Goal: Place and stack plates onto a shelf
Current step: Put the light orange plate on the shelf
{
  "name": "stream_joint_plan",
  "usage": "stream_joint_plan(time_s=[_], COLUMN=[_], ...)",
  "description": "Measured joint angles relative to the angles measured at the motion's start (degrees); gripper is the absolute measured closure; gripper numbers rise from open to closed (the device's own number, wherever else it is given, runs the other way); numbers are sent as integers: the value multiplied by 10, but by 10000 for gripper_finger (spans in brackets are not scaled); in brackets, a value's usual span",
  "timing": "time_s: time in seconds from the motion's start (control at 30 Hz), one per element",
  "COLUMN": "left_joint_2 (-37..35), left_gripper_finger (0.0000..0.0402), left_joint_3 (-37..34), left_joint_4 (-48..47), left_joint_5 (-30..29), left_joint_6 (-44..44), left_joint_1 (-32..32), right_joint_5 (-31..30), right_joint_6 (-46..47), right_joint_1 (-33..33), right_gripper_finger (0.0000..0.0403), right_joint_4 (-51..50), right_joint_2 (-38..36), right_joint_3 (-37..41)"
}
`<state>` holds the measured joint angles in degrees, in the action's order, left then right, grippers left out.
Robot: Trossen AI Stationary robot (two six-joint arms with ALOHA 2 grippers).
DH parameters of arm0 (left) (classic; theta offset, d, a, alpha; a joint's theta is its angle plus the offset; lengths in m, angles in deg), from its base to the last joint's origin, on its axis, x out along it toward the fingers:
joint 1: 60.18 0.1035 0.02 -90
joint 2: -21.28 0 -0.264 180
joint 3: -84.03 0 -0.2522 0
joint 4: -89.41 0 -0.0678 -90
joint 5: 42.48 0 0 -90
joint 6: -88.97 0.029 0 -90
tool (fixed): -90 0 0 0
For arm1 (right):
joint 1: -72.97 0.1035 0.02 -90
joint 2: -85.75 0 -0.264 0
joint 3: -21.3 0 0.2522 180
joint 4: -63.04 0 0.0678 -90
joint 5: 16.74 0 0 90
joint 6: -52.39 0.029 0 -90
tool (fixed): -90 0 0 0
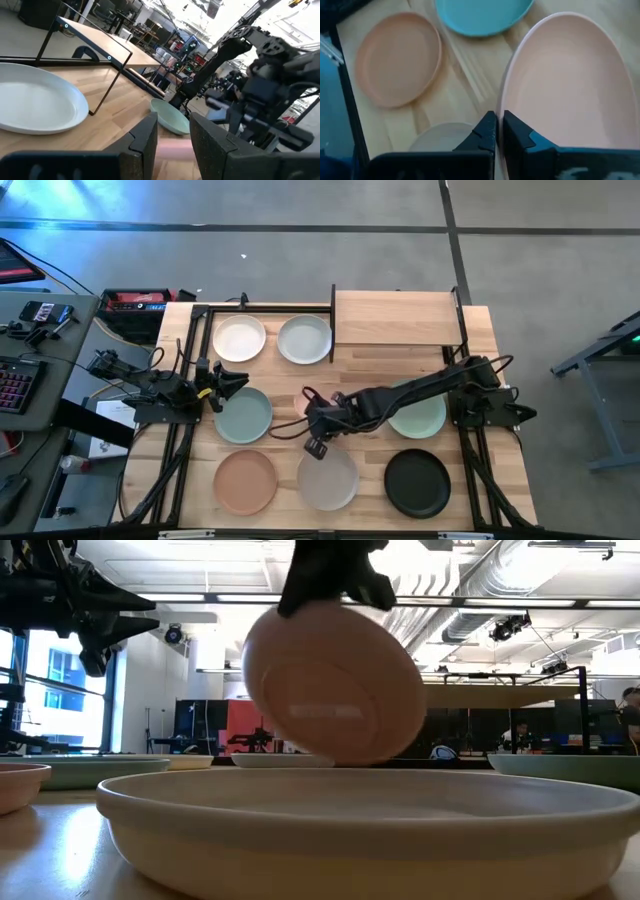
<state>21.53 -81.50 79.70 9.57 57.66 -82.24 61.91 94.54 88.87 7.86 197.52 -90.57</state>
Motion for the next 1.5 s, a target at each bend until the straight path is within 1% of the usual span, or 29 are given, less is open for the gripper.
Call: stream_joint_plan(time_s=[0.23,0.4,0.57,0.7,0.83,0.97,1.03,1.13,1.2,1.3,1.5], left_joint_2=[0,0,0,0,0,0,0,0,0,0,0], left_gripper_finger=[300,300,300,300,300,300,300,300,300,300,300], left_joint_3=[0,0,0,0,0,0,0,0,0,0,0], left_joint_4=[0,0,0,0,0,0,0,0,0,0,1], left_joint_5=[0,0,0,0,0,0,0,0,0,0,-1], left_joint_6=[0,0,0,0,0,0,0,0,0,0,0], left_joint_1=[0,0,0,0,0,0,0,0,0,0,0], right_joint_5=[-39,-82,-121,-167,-225,-285,-299,-301,-304,-291,-287], right_joint_6=[0,-4,-28,-58,-69,-59,-42,-68,-61,-60,-44], right_joint_1=[0,0,0,-1,-9,-28,-42,-68,-89,-125,-181], right_gripper_finger=[403,403,403,403,403,403,403,403,403,403,403], right_joint_4=[-62,-135,-191,-243,-331,-450,-494,-477,-482,-485,-486], right_joint_2=[0,0,0,0,0,0,0,-10,-13,-16,-35], right_joint_3=[-66,-130,-194,-239,-277,-302,-302,-275,-261,-222,-133])
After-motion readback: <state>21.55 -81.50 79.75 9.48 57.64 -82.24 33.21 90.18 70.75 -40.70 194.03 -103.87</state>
